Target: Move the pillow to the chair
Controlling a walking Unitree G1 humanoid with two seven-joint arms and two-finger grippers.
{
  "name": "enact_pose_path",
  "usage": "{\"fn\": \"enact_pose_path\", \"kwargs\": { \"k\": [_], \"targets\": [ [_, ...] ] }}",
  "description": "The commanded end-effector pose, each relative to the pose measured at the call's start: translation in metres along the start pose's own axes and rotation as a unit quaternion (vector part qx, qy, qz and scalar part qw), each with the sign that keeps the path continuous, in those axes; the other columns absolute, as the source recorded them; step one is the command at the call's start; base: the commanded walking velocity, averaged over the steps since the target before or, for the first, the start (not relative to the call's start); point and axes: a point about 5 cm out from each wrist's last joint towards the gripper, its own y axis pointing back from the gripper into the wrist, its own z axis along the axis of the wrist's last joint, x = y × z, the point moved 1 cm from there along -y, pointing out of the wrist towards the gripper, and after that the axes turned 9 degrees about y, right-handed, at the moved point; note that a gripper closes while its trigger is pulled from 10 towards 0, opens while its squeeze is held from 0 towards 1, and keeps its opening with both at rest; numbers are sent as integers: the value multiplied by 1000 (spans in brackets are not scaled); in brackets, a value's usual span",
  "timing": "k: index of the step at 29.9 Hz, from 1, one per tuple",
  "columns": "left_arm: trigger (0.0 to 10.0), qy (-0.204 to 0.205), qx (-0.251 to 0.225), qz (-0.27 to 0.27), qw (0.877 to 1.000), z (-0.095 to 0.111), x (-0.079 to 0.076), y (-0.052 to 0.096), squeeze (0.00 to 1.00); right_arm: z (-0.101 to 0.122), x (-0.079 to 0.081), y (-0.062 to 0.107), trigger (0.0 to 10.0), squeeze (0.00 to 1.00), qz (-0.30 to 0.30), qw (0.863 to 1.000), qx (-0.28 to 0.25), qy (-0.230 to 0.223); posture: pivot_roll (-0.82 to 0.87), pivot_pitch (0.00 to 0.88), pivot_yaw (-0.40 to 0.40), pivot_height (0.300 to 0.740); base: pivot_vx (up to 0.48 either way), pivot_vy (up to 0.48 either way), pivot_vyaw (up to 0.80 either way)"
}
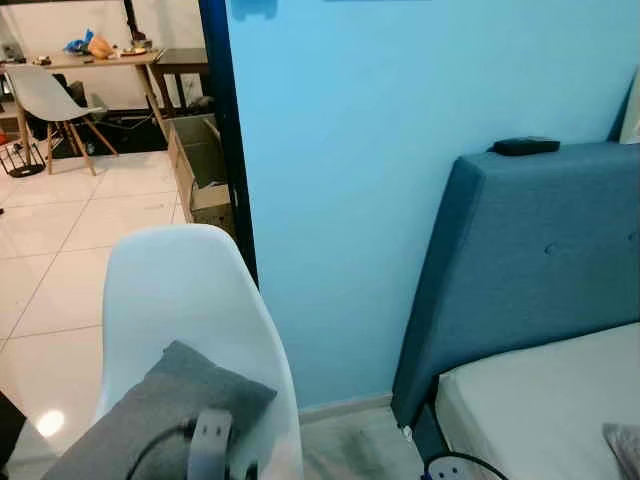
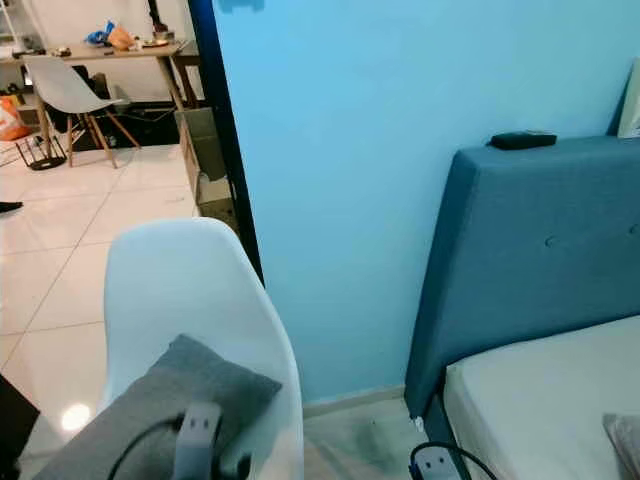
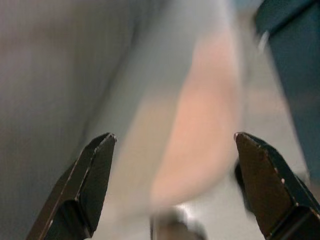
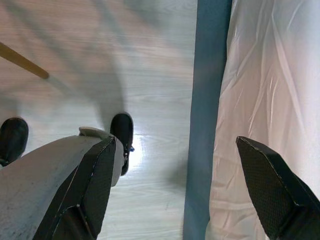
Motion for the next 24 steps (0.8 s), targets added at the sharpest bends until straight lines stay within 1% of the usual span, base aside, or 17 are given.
{"fn": "enact_pose_path", "kwargs": {
  "k": [1,2,3,4,5,6,7,8,9,17,18,24],
  "targets": [
    [10000,35,46,31,998,-24,13,8,0,-8,5,1,10000,0,5,1000,19,-9,-73,42,-6,740,0,0,-788],
    [10000,60,72,44,995,-41,16,13,0,-8,6,1,10000,0,8,1000,22,-15,-76,42,-3,740,0,0,-788],
    [10000,60,72,44,995,-41,16,13,0,-8,6,1,10000,0,8,1000,22,-15,-76,42,-3,740,0,0,-788],
    [10000,73,85,50,992,-49,18,16,0,-9,7,1,10000,0,9,1000,24,-17,-76,42,-3,740,0,0,-788],
    [10000,72,100,54,991,-57,18,19,0,-9,7,1,10000,0,10,999,25,-18,-79,41,-2,740,0,0,-788],
    [10000,72,100,54,991,-57,18,19,0,-9,7,1,10000,0,10,999,25,-18,-79,41,-2,740,0,0,-788],
    [10000,64,115,54,990,-64,19,22,0,-9,7,1,10000,0,9,999,26,-20,-83,42,0,740,0,0,-788],
    [10000,64,115,54,990,-64,19,22,0,-9,7,1,10000,0,9,999,26,-20,-83,42,0,740,0,0,-788],
    [10000,57,129,52,989,-71,20,25,0,-11,6,1,10000,0,2,999,29,-26,-87,39,3,740,0,0,-781],
    [10000,66,126,51,988,-69,25,26,0,-13,1,1,10000,0,-14,999,36,-24,-83,36,3,740,0,0,-786],
    [10000,67,127,55,988,-67,28,26,0,-15,-1,1,10000,0,-21,999,42,-21,-84,35,3,740,0,0,-788],
    [10000,68,129,65,987,-66,31,26,0,-24,-4,3,10000,0,-30,997,60,-25,-85,31,4,740,0,0,-784]
  ]
}}
